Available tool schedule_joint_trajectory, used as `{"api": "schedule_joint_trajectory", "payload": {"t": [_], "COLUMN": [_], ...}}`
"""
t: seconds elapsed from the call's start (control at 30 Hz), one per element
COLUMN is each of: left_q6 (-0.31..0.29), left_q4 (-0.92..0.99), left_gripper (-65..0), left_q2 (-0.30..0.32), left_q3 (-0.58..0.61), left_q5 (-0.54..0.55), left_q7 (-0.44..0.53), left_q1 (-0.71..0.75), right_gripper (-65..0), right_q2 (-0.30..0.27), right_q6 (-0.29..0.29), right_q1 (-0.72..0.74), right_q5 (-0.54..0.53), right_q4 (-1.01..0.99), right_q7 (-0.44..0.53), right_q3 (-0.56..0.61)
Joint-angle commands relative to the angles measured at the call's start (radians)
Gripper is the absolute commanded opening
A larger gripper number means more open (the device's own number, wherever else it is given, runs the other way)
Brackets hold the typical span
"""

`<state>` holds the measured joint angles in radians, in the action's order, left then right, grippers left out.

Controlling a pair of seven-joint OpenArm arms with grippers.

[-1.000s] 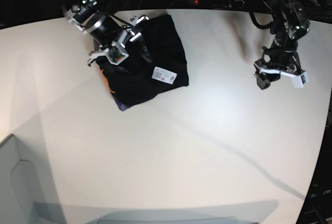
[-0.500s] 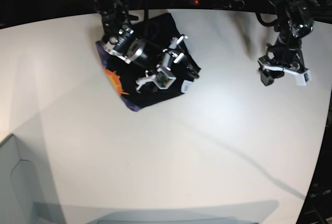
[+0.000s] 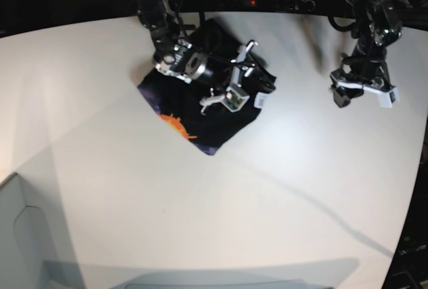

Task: Fold the T-shirt properly
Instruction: 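Release the bundle and reposition the right gripper at its corner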

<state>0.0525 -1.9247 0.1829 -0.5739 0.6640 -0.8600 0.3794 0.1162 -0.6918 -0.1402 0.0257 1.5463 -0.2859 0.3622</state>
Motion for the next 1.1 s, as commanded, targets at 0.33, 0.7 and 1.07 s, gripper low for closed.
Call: {"api": "schedule_joint_trajectory", "payload": {"t": [0.33,0.7,1.07], "left_q6": [-0.001,-0.001,-0.001], "left_q4": [-0.019,-0.019,-0.019], "left_gripper": [-36.1,-36.1,-36.1], "left_q2": [0.014,0.02,0.019], "left_q3": [-0.002,-0.007,-0.005], "left_q5": [0.007,0.009,0.01], "left_q7": [0.017,0.017,0.017], "left_q1": [-0.012,-0.013,-0.015], "right_gripper": [-34.3,-38.5,-21.9], "right_q2": [0.01,-0.026,-0.063], "right_q6": [-0.006,-0.006,-0.006], "right_q1": [-0.078,-0.198,-0.252], "right_q5": [-0.019,-0.019,-0.019], "right_q4": [0.107,0.224,0.352], "right_q7": [0.027,0.027,0.027], "right_q3": [0.001,0.005,-0.128]}}
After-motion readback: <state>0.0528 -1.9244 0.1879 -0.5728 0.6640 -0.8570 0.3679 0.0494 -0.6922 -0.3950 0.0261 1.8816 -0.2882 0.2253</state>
